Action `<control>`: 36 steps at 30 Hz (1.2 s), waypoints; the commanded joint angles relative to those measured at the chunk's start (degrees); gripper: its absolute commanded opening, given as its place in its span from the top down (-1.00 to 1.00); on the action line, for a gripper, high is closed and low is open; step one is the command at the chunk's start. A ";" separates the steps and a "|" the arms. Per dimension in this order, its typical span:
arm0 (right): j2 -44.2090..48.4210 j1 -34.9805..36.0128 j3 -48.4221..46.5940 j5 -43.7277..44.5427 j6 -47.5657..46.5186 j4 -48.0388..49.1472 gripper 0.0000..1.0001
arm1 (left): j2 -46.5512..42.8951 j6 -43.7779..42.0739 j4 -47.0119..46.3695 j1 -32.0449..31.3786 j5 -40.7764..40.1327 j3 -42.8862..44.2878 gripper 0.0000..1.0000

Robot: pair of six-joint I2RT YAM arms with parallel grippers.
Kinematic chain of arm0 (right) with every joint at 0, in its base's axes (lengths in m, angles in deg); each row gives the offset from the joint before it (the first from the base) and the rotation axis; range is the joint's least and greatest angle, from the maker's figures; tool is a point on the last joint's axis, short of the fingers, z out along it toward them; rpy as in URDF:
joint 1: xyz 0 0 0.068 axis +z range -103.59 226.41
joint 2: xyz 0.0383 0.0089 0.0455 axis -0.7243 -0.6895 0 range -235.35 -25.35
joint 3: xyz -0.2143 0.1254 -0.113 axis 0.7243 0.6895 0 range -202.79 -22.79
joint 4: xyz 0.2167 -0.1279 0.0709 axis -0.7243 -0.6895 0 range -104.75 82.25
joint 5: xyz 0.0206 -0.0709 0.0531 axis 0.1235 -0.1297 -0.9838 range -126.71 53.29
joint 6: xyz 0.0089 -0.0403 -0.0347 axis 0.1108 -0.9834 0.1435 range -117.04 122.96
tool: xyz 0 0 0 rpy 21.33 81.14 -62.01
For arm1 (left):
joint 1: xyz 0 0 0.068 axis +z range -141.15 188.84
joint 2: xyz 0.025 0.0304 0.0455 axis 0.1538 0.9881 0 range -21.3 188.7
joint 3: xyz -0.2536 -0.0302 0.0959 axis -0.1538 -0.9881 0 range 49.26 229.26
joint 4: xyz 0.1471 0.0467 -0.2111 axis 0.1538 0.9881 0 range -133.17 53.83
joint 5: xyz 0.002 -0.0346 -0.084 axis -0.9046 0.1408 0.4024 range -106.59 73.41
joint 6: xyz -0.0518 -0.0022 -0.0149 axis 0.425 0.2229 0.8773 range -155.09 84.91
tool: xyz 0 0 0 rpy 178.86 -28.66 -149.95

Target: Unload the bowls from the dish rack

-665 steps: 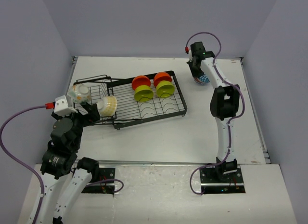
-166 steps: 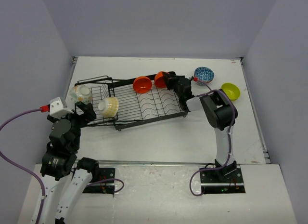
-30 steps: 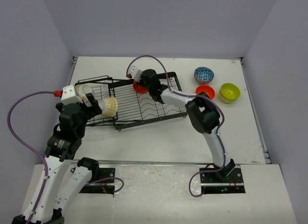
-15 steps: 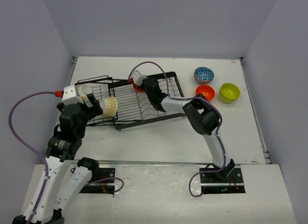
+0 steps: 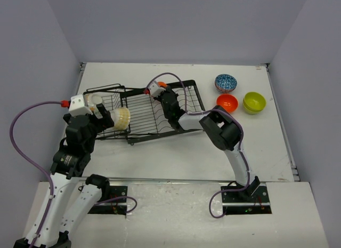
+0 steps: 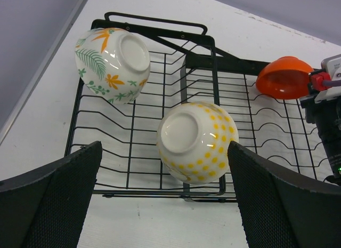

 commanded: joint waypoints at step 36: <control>39.28 -36.94 -9.18 -25.68 52.63 -86.22 1.00 | -1.66 -1.19 -3.37 0.37 2.57 -0.68 -1.00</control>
